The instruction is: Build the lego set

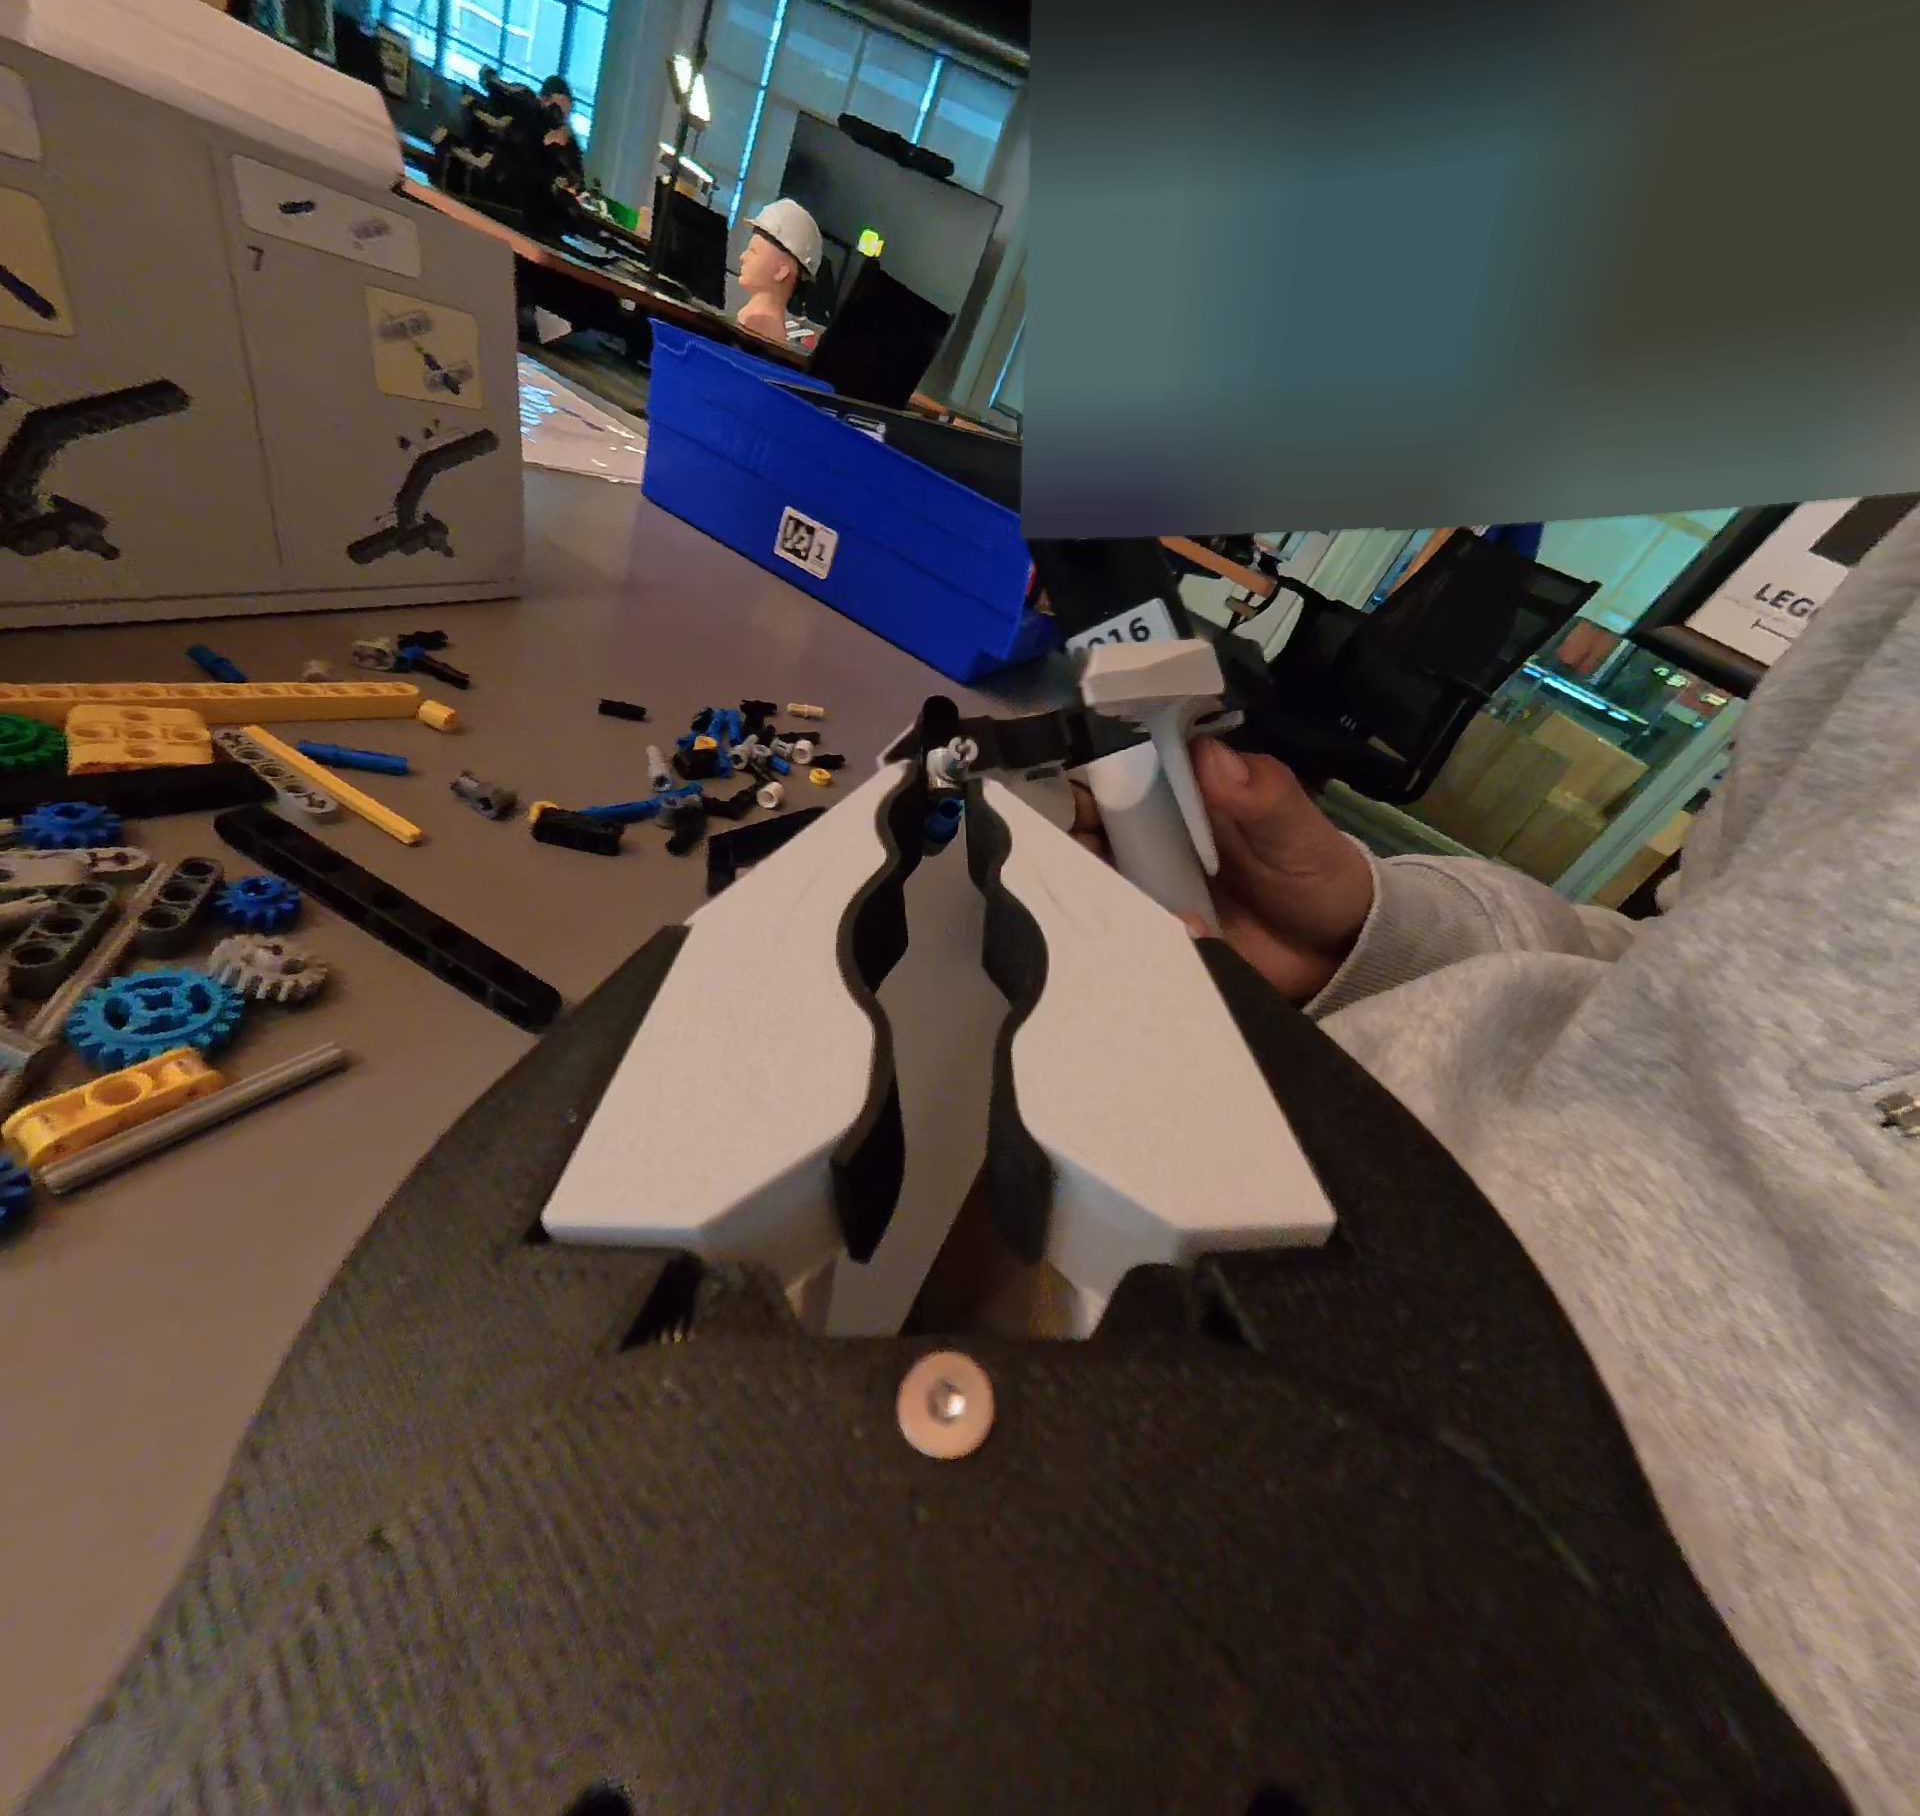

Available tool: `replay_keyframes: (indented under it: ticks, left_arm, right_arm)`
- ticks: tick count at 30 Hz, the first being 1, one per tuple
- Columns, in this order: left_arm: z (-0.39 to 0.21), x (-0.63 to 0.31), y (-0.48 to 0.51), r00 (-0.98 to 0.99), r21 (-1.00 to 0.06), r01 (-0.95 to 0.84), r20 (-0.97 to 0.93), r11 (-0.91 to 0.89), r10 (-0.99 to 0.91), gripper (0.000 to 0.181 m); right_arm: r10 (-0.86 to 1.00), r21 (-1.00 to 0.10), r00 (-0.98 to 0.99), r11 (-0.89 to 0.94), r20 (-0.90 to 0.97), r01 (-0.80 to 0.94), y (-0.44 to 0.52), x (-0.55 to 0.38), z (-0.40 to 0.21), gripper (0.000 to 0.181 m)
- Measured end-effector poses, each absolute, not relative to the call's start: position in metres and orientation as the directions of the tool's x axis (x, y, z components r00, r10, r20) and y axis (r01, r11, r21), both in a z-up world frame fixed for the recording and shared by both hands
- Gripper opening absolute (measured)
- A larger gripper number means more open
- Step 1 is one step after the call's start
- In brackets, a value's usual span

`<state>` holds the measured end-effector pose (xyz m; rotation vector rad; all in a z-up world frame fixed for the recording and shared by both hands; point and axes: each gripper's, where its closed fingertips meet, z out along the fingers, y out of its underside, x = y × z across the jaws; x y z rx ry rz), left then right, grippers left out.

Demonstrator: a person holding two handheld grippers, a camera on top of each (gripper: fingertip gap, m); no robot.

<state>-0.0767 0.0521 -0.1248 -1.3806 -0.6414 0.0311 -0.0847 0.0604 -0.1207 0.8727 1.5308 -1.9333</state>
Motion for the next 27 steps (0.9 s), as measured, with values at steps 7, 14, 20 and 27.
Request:
replay_keyframes:
  ticks: [7, 14, 20, 27]
  left_arm:
    - [-0.116, -0.066, 0.056, 0.837, -0.863, 0.424, 0.49, 0.275, 0.244, 0.005]
    - [-0.111, -0.072, 0.048, 0.811, -0.819, 0.464, 0.546, 0.337, 0.209, 0.005]
    - [-0.114, -0.066, 0.054, 0.825, -0.835, 0.461, 0.528, 0.301, 0.2, 0.005]
    - [-0.116, -0.061, 0.061, 0.826, -0.826, 0.484, 0.54, 0.288, 0.163, 0.005]
  right_arm:
    - [-0.015, -0.656, -0.673, -0.211, -0.739, 0.725, 0.059, -0.08, -0.119, 0.038]
    - [-0.026, -0.673, -0.692, -0.211, -0.722, 0.709, 0.057, -0.076, -0.115, 0.034]
    - [-0.038, -0.682, -0.709, -0.238, -0.704, 0.691, 0.057, -0.077, -0.111, 0.03]
    - [-0.014, -0.707, -0.733, -0.248, -0.681, 0.662, 0.062, -0.078, -0.108, 0.029]
